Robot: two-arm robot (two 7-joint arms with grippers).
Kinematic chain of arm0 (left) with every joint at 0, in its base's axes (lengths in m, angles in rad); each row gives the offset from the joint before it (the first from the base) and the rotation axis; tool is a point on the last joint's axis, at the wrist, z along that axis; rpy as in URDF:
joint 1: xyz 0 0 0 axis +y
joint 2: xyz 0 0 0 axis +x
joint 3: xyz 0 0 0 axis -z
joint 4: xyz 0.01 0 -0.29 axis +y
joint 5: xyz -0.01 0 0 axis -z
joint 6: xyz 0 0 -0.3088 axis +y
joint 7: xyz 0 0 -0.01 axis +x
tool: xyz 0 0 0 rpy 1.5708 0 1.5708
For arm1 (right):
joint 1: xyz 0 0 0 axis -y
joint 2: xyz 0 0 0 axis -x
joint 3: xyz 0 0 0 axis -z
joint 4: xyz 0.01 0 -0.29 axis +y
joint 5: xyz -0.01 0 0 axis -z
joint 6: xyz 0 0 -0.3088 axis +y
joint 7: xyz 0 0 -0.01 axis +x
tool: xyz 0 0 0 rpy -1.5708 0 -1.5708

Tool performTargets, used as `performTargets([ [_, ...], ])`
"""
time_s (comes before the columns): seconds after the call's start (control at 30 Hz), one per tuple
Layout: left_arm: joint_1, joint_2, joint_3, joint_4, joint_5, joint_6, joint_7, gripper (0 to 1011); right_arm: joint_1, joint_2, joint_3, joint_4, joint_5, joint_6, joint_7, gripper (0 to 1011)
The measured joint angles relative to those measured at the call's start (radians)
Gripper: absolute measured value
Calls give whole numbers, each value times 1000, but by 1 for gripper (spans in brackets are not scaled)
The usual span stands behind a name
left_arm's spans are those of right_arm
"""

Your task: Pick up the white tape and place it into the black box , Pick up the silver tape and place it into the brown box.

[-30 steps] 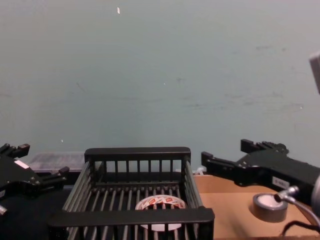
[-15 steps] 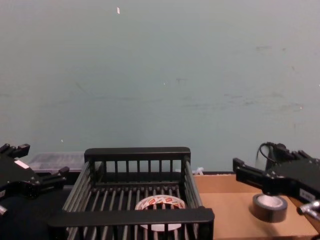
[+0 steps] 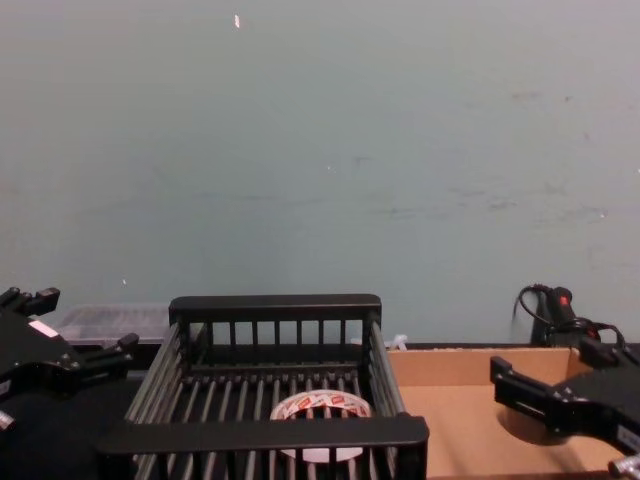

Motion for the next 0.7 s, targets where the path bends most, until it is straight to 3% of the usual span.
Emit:
performTargets([
  [0.7, 0, 0, 0, 0, 0, 0, 0, 1001, -1, -3, 6, 6, 0, -4, 6, 1002],
])
